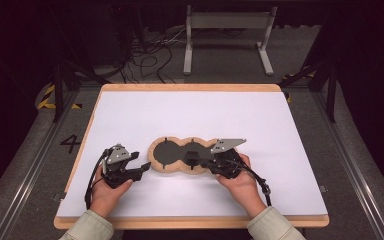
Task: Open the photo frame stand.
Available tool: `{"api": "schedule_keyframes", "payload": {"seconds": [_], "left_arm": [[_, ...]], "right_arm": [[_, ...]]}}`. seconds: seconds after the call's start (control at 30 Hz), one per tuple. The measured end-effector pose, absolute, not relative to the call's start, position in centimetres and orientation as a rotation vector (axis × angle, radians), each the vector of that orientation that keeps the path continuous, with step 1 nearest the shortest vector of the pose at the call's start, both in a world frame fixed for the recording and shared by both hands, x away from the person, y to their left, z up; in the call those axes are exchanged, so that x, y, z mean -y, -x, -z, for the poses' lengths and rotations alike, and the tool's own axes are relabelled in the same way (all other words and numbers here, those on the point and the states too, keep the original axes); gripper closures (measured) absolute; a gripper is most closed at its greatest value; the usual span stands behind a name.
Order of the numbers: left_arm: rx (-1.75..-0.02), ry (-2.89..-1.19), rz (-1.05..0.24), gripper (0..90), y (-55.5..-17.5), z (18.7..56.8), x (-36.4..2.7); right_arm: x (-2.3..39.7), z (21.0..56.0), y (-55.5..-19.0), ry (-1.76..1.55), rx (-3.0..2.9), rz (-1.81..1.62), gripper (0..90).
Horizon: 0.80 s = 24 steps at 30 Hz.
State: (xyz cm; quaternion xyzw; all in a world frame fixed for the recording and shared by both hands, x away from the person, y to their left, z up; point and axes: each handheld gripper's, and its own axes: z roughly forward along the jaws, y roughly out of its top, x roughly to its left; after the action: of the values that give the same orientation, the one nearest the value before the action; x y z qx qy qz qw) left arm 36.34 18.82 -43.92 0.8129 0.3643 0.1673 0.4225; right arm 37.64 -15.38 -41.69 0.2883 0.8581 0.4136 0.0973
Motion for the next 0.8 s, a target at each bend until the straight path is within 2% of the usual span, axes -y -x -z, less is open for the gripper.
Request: {"api": "schedule_keyframes", "payload": {"seconds": [0.23, 0.63, 0.8], "left_arm": [[-0.918, -2.032, -0.407, 40.0, -36.3, 43.9, -18.9], [-0.925, -2.057, -0.364, 35.9, -36.5, 43.2, -18.1], [-0.976, -2.022, -0.285, 37.9, -36.9, 43.2, -18.3]], "right_arm": [[15.5, 41.8, -37.7, -0.865, -2.542, -1.22, 87.2], [17.1, 39.7, -36.8, -0.842, -2.507, -1.118, 69.4], [18.2, 39.0, -36.8, -0.92, -2.48, -1.153, 61.4]]}}
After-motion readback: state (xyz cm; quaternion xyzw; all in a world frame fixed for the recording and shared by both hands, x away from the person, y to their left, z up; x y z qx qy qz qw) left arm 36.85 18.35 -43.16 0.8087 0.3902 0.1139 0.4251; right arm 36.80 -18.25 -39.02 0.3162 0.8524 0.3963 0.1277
